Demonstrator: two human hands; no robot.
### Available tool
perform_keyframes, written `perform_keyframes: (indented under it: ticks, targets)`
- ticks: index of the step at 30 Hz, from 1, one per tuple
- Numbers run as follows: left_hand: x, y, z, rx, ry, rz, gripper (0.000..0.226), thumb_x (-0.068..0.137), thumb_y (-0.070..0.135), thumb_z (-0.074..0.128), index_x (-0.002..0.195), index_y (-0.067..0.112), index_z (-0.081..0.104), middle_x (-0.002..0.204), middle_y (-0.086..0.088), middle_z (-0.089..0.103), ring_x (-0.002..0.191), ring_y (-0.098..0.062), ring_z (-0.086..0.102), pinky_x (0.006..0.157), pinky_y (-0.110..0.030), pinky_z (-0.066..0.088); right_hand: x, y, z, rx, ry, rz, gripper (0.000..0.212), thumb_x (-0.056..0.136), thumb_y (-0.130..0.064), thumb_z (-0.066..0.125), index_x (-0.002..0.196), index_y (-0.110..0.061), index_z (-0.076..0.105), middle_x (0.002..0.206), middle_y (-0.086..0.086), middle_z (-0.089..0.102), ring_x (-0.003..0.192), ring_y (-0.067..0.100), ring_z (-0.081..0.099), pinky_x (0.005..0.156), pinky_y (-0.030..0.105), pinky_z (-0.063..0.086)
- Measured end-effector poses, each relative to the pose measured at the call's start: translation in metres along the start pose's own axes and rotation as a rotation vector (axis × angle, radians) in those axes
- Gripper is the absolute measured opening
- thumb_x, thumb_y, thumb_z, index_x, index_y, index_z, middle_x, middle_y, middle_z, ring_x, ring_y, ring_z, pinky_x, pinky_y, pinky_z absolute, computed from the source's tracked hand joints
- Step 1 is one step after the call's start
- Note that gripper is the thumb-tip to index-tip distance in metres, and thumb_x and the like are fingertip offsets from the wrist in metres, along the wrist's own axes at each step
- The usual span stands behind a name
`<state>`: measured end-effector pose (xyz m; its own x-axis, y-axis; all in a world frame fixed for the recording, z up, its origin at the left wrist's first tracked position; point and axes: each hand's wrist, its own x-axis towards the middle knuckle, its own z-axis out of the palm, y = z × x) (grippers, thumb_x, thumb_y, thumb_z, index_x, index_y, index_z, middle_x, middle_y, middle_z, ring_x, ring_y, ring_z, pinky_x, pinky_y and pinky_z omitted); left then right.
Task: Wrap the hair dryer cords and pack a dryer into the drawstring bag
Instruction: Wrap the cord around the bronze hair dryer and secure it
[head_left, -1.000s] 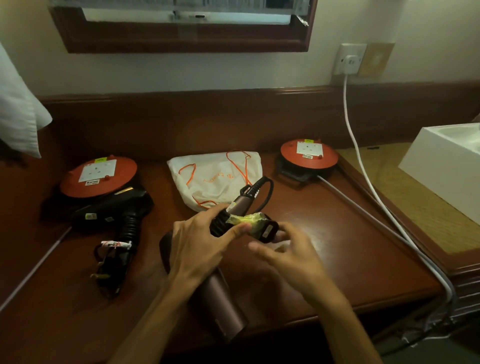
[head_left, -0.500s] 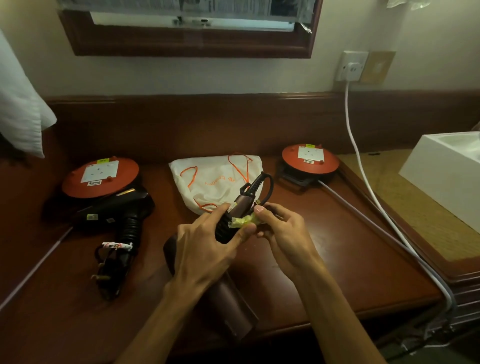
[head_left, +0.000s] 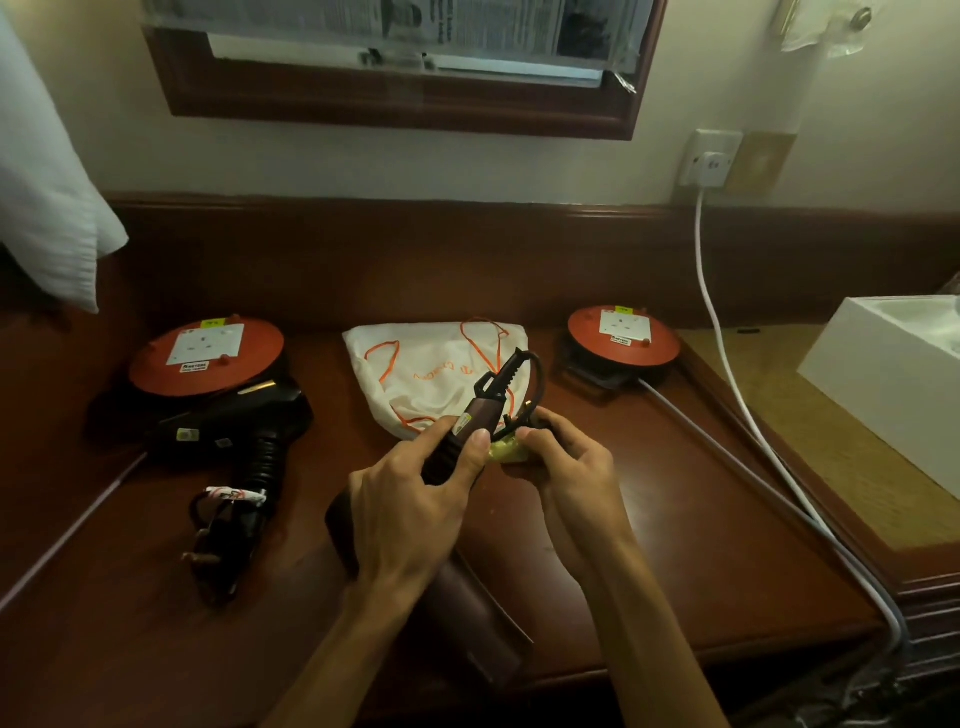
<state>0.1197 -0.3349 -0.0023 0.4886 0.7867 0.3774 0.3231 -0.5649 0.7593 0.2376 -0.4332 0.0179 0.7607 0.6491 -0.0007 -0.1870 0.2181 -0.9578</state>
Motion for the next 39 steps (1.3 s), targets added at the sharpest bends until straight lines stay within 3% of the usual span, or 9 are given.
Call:
perform_keyframes:
  ticks: [4,10,16,22,25,28,32,34,39]
  targets:
    - [-0.001,0.004,-0.001,0.017,0.037,0.015,0.068,0.087,0.086,0.037,0.122,0.037,0.070,0.089,0.016,0.073,0.087,-0.006,0.070,0.085,-0.048,0.057,-0.002,0.000,0.002,0.134,0.029,0.085,0.018,0.095,0.000,0.060,0.108,0.002,0.072,0.094,0.016,0.073,0.085,0.022,0.070,0.078,0.035,0.057]
    - [-0.002,0.005,-0.001,-0.002,0.037,-0.009,0.071,0.084,0.089,0.037,0.124,0.039,0.068,0.092,0.016,0.073,0.092,-0.006,0.069,0.089,-0.048,0.057,-0.008,0.005,0.009,0.195,0.083,0.054,0.026,0.094,-0.002,0.063,0.119,-0.004,0.070,0.107,0.020,0.075,0.095,0.026,0.072,0.090,0.039,0.058]
    - [-0.002,0.009,-0.002,0.012,0.040,0.002,0.075,0.083,0.088,0.040,0.127,0.035,0.068,0.097,0.013,0.075,0.097,-0.010,0.070,0.090,-0.051,0.056,0.001,-0.010,-0.003,-0.110,-0.035,-0.033,0.040,0.093,-0.003,0.065,0.132,-0.007,0.063,0.105,0.009,0.078,0.101,0.025,0.074,0.097,0.046,0.057]
    - [0.001,0.011,-0.001,0.036,0.045,0.006,0.073,0.083,0.085,0.043,0.130,0.034,0.067,0.097,0.010,0.076,0.098,-0.015,0.071,0.089,-0.053,0.055,0.012,-0.034,-0.007,-0.285,-0.163,-0.075,0.024,0.093,0.002,0.064,0.104,-0.016,0.075,0.101,0.014,0.077,0.100,0.033,0.071,0.092,0.047,0.059]
    - [0.000,0.014,-0.002,0.060,0.044,-0.010,0.071,0.085,0.083,0.044,0.131,0.034,0.066,0.101,0.009,0.076,0.104,-0.016,0.069,0.100,-0.048,0.047,0.014,-0.022,-0.005,-0.228,-0.146,-0.090,0.031,0.093,0.005,0.060,0.117,-0.011,0.072,0.105,0.015,0.076,0.101,0.032,0.072,0.090,0.040,0.060]
    - [-0.001,0.018,-0.003,0.091,0.046,0.000,0.065,0.085,0.078,0.046,0.128,0.035,0.067,0.099,0.008,0.076,0.103,-0.017,0.069,0.098,-0.044,0.043,0.016,-0.007,-0.001,0.100,0.006,0.069,0.038,0.087,0.008,0.064,0.125,0.006,0.062,0.105,0.020,0.074,0.094,0.030,0.072,0.085,0.034,0.059]
    - [0.000,0.021,-0.002,0.131,0.038,-0.002,0.062,0.087,0.076,0.047,0.129,0.035,0.066,0.101,0.007,0.075,0.106,-0.018,0.067,0.098,-0.041,0.035,0.013,-0.006,0.000,0.417,0.097,0.276,0.019,0.081,0.008,0.068,0.098,0.014,0.066,0.094,0.023,0.067,0.098,0.031,0.068,0.095,0.035,0.055]
    - [0.001,0.021,-0.001,0.124,0.035,-0.005,0.062,0.087,0.075,0.049,0.130,0.033,0.066,0.104,0.006,0.076,0.109,-0.020,0.067,0.101,-0.044,0.036,0.010,-0.007,0.002,0.396,0.115,0.264,0.020,0.084,0.005,0.070,0.101,0.016,0.067,0.096,0.023,0.068,0.103,0.033,0.069,0.102,0.038,0.053]
    - [0.005,0.015,0.001,0.147,0.003,-0.015,0.070,0.086,0.085,0.038,0.132,0.038,0.063,0.105,0.007,0.075,0.108,-0.018,0.068,0.101,-0.047,0.043,0.010,-0.013,0.007,0.166,0.141,0.159,0.027,0.084,-0.004,0.078,0.105,0.011,0.068,0.095,0.022,0.073,0.092,0.032,0.074,0.090,0.042,0.060]
